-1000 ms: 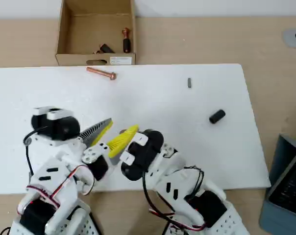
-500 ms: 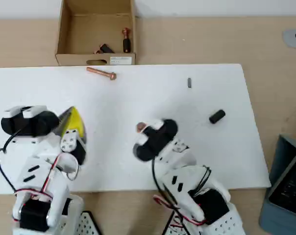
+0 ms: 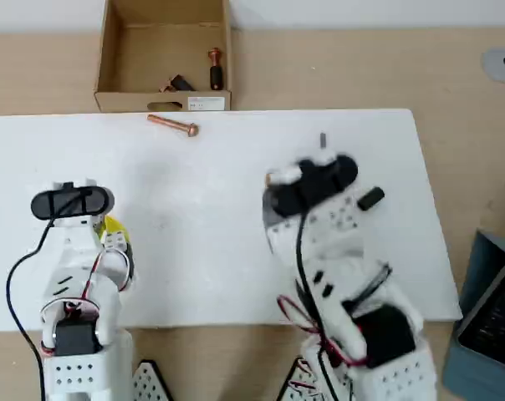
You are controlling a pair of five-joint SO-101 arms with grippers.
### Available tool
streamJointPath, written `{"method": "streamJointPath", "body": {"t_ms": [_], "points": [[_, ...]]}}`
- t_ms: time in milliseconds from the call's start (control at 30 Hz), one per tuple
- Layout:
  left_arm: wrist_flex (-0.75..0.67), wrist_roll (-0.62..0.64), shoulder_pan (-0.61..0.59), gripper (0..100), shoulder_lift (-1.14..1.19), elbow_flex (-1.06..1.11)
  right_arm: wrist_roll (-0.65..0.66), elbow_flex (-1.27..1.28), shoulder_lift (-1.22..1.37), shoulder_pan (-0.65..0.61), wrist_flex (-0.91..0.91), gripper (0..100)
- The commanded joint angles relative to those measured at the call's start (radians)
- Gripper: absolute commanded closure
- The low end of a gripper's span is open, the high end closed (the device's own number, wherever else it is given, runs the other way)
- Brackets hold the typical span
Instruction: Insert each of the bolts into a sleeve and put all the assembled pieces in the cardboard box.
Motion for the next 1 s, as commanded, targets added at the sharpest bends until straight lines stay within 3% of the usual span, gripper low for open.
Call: {"method": "streamJointPath", "body": {"t_ms": [0, 500, 967], "points": [[0.005, -0.006, -0.008, 100, -0.007, 0.025, -0.008, -0.228, 0.229, 0.015, -0.052, 98.9], [-0.002, -0.006, -0.008, 100, -0.007, 0.066, 0.006, -0.920, 1.075, 0.015, -0.278, 98.9], [-0.003, -0.003, -0.008, 100, -0.007, 0.066, 0.192, -1.699, 1.859, 0.015, -0.367, 98.9]]}}
